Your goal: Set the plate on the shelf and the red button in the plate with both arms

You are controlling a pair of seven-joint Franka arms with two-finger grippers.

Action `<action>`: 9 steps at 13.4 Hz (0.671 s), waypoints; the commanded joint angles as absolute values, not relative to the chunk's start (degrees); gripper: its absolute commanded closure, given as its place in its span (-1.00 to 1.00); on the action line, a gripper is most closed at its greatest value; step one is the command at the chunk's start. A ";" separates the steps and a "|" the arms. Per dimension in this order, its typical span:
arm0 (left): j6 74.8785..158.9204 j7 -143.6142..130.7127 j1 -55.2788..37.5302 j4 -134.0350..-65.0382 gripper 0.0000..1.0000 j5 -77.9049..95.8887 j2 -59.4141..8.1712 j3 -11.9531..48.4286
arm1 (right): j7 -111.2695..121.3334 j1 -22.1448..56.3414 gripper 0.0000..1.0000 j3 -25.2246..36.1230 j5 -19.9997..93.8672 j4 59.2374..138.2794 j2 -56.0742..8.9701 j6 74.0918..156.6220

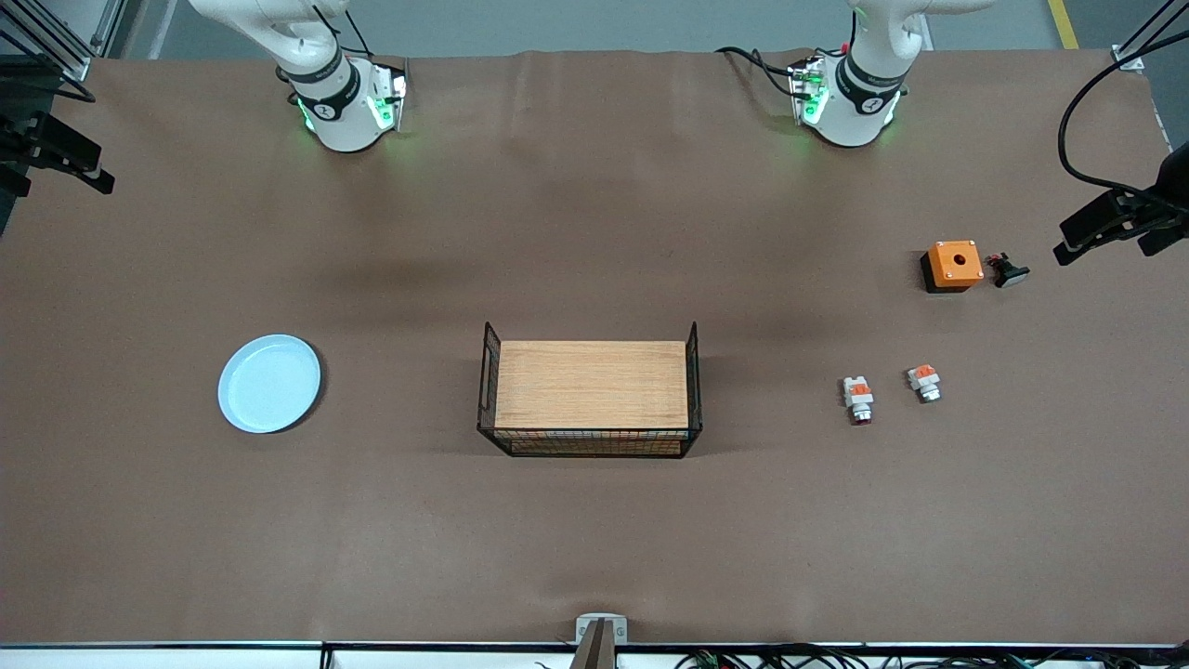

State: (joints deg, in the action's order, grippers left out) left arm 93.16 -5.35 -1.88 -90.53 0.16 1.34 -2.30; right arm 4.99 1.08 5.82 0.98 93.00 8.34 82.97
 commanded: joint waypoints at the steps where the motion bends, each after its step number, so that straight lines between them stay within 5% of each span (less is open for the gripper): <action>1: 92.72 -4.75 -1.85 -89.56 -0.99 0.70 0.79 -2.37 | 3.35 1.23 -1.00 5.80 0.79 94.39 9.84 82.62; 9: 91.32 -6.15 -1.93 -89.82 -0.99 1.40 -1.66 -2.37 | 2.37 1.14 -1.00 5.80 0.70 94.31 9.76 83.05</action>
